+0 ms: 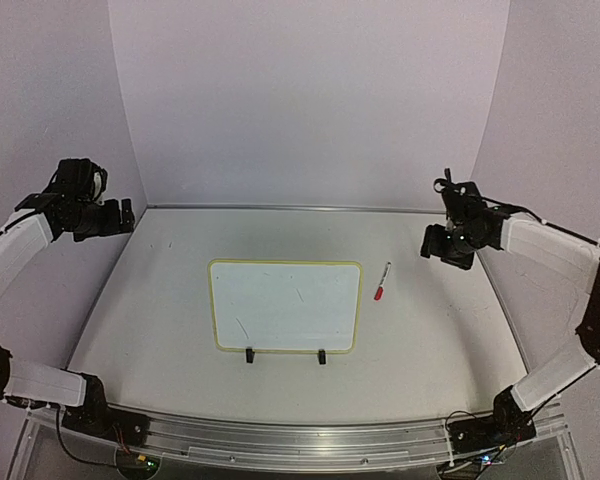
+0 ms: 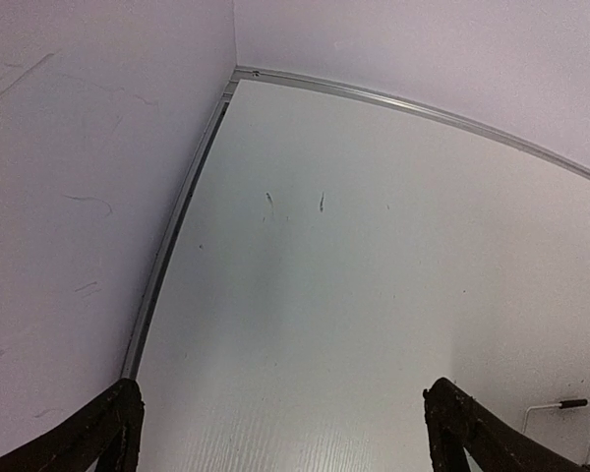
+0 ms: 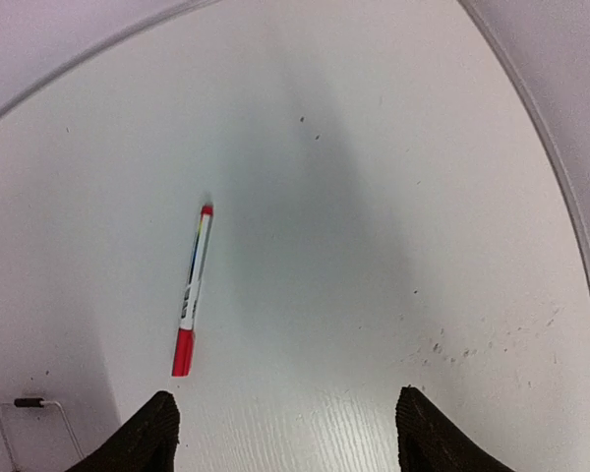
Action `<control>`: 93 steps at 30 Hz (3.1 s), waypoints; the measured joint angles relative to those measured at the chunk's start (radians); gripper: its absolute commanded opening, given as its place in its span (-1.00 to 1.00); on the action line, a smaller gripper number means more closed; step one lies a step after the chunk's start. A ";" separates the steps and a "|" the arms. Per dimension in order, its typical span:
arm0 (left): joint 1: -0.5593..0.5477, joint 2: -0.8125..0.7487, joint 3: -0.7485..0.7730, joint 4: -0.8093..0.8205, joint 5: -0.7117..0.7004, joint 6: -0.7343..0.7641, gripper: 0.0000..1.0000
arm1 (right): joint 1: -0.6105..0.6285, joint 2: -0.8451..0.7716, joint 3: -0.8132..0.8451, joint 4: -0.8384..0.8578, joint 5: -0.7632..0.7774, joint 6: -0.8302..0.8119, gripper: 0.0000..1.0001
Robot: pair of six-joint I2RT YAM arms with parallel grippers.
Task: Write a sentence on the whiteboard
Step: Pick up the whiteboard marker from the center of the board, then pass from the right arm to the left
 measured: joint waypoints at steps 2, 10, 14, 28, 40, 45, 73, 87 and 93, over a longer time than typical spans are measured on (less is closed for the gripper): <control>0.000 0.000 -0.015 0.001 0.011 0.007 0.99 | 0.042 0.097 0.061 -0.029 0.007 0.023 0.29; 0.000 -0.007 -0.054 0.010 0.100 0.020 0.99 | 0.105 0.437 0.296 -0.100 0.027 0.078 0.03; 0.000 -0.007 -0.054 0.019 0.135 0.022 0.99 | 0.120 0.552 0.385 -0.115 0.026 0.087 -0.07; 0.000 -0.007 -0.055 0.019 0.193 0.029 0.99 | 0.134 0.756 0.550 -0.158 0.022 0.107 -0.49; 0.000 -0.007 -0.055 0.019 0.210 0.047 0.99 | 0.134 0.800 0.586 -0.165 0.021 0.133 -0.74; 0.000 -0.012 -0.059 0.022 0.210 0.052 0.99 | 0.134 0.802 0.590 -0.164 0.023 0.151 -0.98; -0.751 0.041 0.196 0.258 0.261 -0.166 0.90 | 0.202 -0.314 0.083 0.064 0.001 0.317 -1.00; -0.981 0.306 0.188 0.606 0.314 -0.351 0.90 | 0.474 -0.146 0.059 0.394 -0.027 0.439 -1.00; -0.983 0.334 0.188 0.616 0.316 -0.386 0.41 | 0.545 -0.069 0.088 0.477 -0.022 0.466 -1.00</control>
